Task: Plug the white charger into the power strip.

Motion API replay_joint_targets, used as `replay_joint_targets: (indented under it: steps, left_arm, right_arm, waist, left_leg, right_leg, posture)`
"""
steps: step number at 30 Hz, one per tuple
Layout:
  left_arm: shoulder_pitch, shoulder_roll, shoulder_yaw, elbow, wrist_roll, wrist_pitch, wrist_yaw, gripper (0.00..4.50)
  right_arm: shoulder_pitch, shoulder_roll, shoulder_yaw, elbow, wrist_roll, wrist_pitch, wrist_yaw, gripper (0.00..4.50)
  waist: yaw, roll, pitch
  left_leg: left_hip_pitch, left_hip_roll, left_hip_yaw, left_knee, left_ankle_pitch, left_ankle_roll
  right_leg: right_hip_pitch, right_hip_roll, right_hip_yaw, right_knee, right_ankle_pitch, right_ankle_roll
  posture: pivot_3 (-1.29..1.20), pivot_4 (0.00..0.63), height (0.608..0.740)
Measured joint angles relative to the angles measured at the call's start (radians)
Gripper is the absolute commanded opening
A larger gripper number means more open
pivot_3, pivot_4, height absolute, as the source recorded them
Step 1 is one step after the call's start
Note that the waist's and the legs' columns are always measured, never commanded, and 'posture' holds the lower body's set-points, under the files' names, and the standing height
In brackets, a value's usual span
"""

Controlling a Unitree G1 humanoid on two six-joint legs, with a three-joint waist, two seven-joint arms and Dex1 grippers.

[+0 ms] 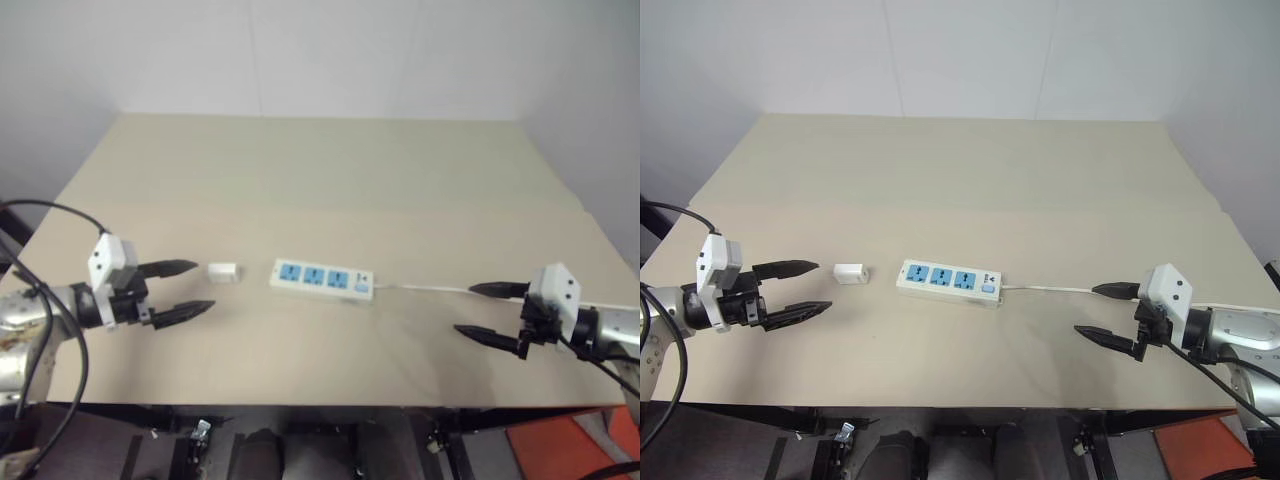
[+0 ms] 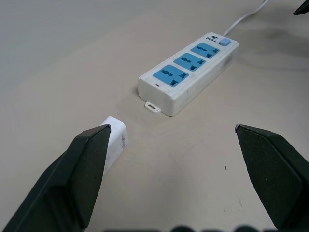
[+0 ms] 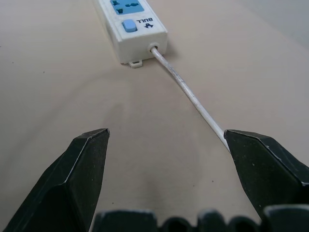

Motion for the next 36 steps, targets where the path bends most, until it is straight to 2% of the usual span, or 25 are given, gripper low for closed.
replay_joint_targets:
  steps: [16, 20, 29, 36]
  left_arm:
    - [-0.013, 0.0, 0.0, 0.0, -0.002, 0.005, 0.001, 4.5]
    - [-0.015, 0.0, -0.001, -0.009, -0.005, 0.005, 0.01, 4.5]
    - [-0.084, -0.035, -0.084, -0.027, -0.005, 0.011, 0.018, 4.5]
    - [-0.08, -0.047, -0.1, -0.06, -0.005, 0.027, 0.036, 4.5]
  right_arm:
    - [-0.008, 0.027, 0.006, -0.001, -0.002, -0.029, -0.004, 4.47]
    - [-0.102, 0.081, 0.071, 0.014, -0.011, -0.041, -0.002, 4.47]
    - [-0.432, 0.326, 0.298, 0.242, -0.109, -0.124, 0.001, 4.47]
    - [-0.505, 0.382, 0.342, 0.415, -0.14, -0.197, 0.049, 4.47]
  waist:
    - [-0.002, 0.0, 0.0]
    - [-0.006, 0.0, 0.0]
    - [-0.001, 0.0, 0.0]
    - [0.002, 0.0, 0.0]
  left_leg:
    - [0.0, 0.0, 0.0, 0.0, 0.0, 0.0]
    - [0.001, 0.0, 0.0, 0.0, 0.0, 0.0]
    - [-0.003, 0.0, 0.0, 0.0, 0.0, 0.0]
    - [-0.002, 0.0, 0.0, 0.0, 0.0, 0.0]
  right_leg:
    - [0.0, 0.0, 0.0, 0.0, 0.0, 0.0]
    - [0.0, 0.0, 0.0, 0.0, 0.0, 0.0]
    - [-0.002, 0.0, -0.001, 0.0, 0.0, -0.001]
    - [-0.002, 0.0, -0.001, 0.0, 0.001, -0.001]
  posture:
    - [0.0, 0.15, 0.74]
    - [0.0, 0.15, 0.74]
    - [0.0, 0.15, 0.74]
    - [0.0, 0.15, 0.74]
